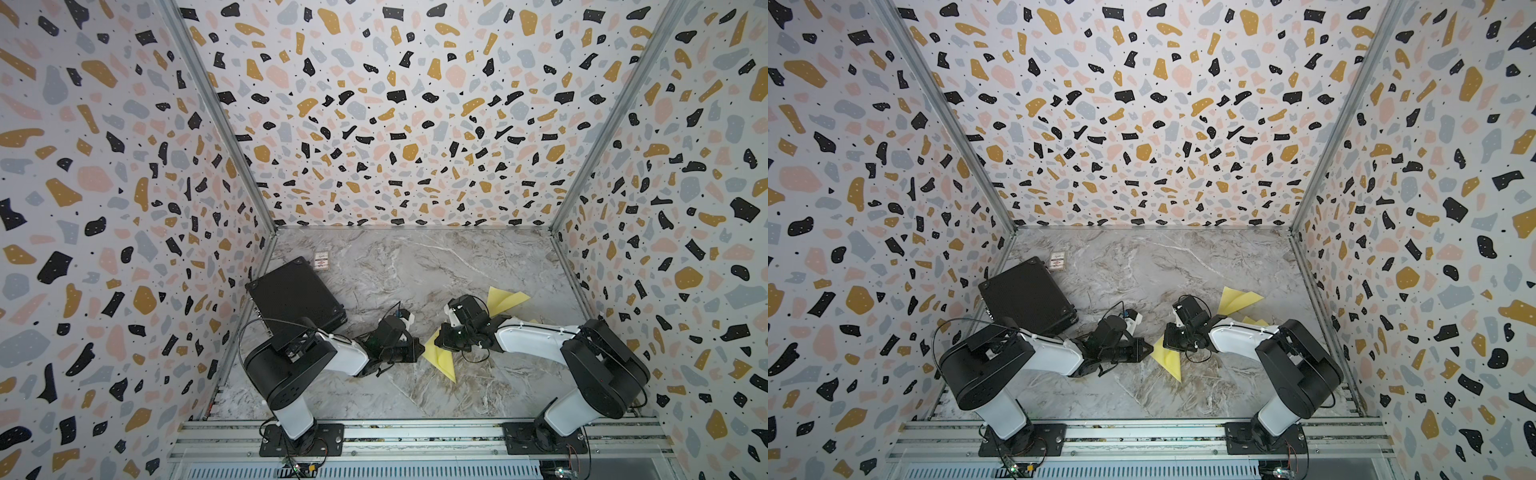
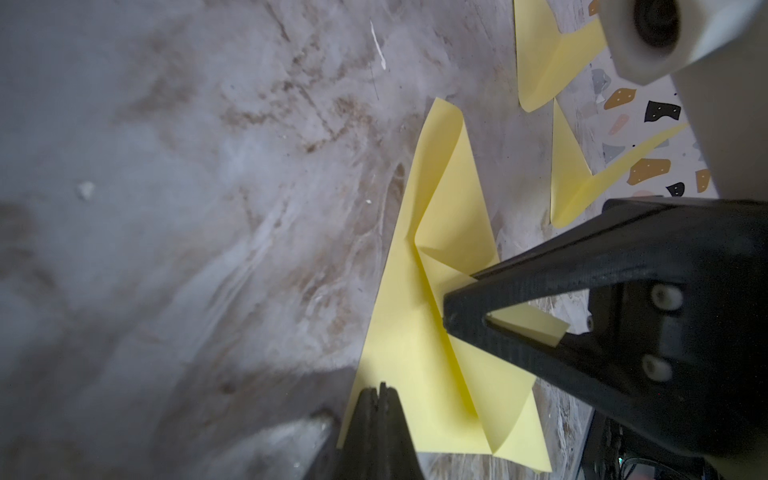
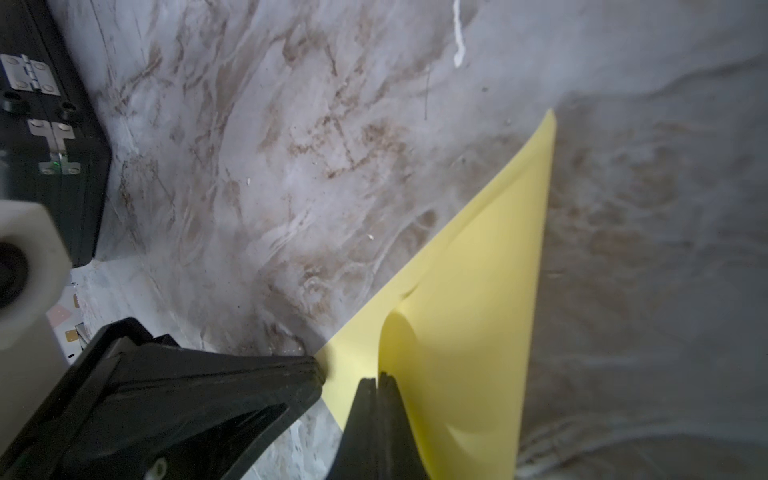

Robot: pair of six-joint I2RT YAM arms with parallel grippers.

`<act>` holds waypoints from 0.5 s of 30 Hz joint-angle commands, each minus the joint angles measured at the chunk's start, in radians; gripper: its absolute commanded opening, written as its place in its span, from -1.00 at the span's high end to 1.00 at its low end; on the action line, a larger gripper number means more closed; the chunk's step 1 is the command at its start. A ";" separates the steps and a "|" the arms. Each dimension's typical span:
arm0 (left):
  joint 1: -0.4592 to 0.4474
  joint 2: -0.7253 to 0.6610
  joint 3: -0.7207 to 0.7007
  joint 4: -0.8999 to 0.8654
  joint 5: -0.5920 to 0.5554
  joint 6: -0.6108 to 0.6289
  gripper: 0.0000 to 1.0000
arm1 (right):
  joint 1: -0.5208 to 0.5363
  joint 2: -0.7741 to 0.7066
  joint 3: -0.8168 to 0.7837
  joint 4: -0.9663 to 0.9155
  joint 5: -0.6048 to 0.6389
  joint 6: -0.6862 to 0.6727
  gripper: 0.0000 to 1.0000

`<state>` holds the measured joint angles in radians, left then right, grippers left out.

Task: Fold the square paper diagonally
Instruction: Fold the paper at the center of the board.

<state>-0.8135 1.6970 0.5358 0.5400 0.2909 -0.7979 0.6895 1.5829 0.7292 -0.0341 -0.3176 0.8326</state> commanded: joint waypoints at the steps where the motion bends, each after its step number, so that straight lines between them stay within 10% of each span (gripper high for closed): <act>1: 0.004 0.043 -0.015 -0.114 -0.021 0.002 1.00 | 0.009 0.013 0.039 0.024 0.011 0.012 1.00; 15: 0.004 0.045 -0.010 -0.126 -0.022 0.003 1.00 | 0.016 0.065 0.047 0.016 0.014 -0.028 1.00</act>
<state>-0.8135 1.6970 0.5362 0.5392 0.2909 -0.8001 0.7006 1.6524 0.7597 0.0010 -0.3183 0.8280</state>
